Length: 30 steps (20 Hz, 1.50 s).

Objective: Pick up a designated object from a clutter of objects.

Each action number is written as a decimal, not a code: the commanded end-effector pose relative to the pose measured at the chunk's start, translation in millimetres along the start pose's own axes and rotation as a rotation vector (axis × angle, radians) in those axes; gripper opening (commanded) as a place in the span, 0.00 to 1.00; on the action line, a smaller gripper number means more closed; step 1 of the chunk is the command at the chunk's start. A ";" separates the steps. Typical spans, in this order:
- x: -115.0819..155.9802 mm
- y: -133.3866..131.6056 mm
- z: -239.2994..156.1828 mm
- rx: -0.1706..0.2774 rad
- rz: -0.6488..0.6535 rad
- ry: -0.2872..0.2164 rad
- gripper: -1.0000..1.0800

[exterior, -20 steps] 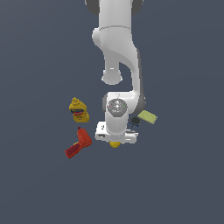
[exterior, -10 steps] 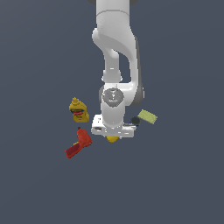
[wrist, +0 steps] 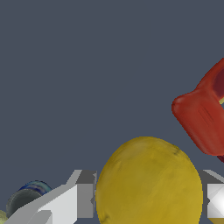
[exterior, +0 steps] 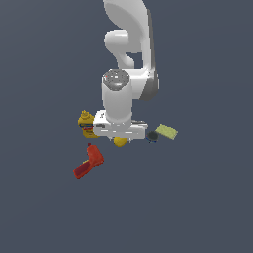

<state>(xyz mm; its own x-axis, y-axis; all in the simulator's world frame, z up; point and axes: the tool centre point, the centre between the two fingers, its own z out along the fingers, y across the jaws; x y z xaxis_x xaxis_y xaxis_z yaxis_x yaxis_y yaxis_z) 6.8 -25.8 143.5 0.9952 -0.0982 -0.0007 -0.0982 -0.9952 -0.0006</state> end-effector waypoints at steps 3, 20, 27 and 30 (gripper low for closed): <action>-13.9 17.0 -41.3 0.001 0.000 0.001 0.00; -65.7 85.6 -205.5 0.002 0.001 0.001 0.00; -77.2 103.8 -248.9 0.001 0.001 0.001 0.00; -79.7 108.4 -260.0 0.000 0.001 0.001 0.00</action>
<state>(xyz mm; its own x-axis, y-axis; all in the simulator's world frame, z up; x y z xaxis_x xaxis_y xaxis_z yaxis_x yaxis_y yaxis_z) -81.3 -123.8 397.4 0.9950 -0.0995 0.0003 -0.0995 -0.9950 -0.0010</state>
